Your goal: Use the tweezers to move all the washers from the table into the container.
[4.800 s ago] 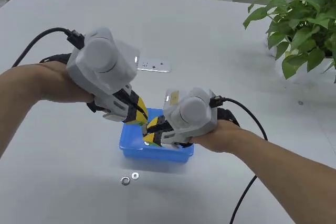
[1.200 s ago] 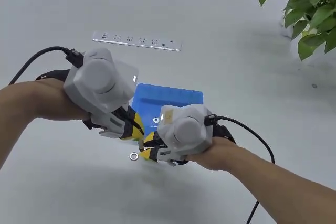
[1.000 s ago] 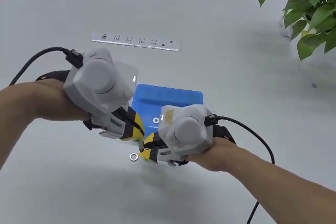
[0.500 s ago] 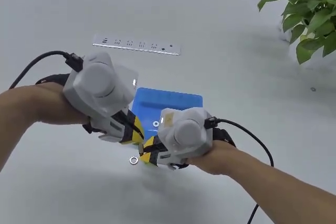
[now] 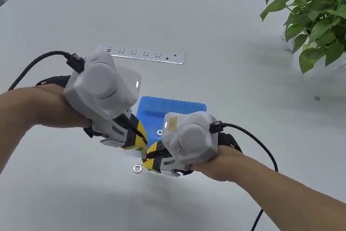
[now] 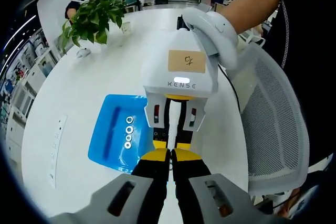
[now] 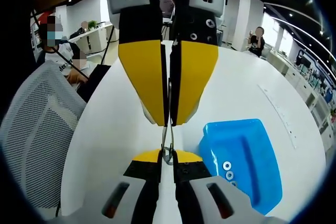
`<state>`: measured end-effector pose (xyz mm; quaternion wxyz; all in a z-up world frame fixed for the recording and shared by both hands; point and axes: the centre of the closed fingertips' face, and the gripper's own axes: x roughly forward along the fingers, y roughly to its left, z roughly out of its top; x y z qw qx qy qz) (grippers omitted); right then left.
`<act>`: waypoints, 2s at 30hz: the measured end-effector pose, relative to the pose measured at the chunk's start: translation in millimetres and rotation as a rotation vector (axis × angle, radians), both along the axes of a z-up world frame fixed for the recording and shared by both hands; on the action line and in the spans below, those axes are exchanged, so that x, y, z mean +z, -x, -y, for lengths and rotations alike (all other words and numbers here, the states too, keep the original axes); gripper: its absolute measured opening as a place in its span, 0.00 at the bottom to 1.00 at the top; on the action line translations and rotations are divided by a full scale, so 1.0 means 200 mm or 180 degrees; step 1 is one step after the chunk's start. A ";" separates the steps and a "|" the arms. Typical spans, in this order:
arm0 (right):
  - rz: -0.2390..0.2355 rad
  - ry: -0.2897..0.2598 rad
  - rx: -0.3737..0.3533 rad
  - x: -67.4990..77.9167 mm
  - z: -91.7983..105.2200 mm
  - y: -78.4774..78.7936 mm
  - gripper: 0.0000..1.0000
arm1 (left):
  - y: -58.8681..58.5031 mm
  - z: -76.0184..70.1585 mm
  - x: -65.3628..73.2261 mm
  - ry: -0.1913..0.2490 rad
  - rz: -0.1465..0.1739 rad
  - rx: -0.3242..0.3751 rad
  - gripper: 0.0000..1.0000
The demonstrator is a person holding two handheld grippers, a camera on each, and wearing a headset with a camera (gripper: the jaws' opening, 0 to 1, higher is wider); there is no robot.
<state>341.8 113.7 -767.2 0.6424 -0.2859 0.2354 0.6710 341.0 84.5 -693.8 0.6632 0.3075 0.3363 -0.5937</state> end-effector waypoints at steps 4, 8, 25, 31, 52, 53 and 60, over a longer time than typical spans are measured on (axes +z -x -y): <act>0.0042 -0.0003 0.0011 0.03 0.00 0.00 0.10 | 0.01 0.00 0.03 0.0000 0.0029 0.0001 0.05; 0.0063 0.0005 0.0022 0.05 0.00 0.00 0.10 | 0.01 0.00 0.05 0.0003 0.0048 -0.0012 0.05; 0.0206 -0.0054 -0.0046 0.20 0.03 -0.02 0.10 | 0.00 0.04 0.19 0.0012 0.0179 -0.0074 0.05; 0.0285 -0.0072 -0.0062 0.27 0.03 -0.06 0.10 | -0.03 0.05 0.26 0.0033 0.0276 -0.0104 0.05; 0.0405 -0.0096 -0.0112 0.33 0.04 -0.26 0.10 | -0.19 0.07 0.33 0.0039 0.0445 -0.0144 0.05; 0.0408 -0.0095 -0.0112 0.33 0.04 -0.26 0.10 | -0.21 0.06 0.32 0.0034 0.0449 -0.0146 0.05; 0.0390 -0.0112 -0.0129 0.31 0.03 -0.34 0.10 | -0.28 0.05 0.30 0.0027 0.0447 -0.0146 0.05</act>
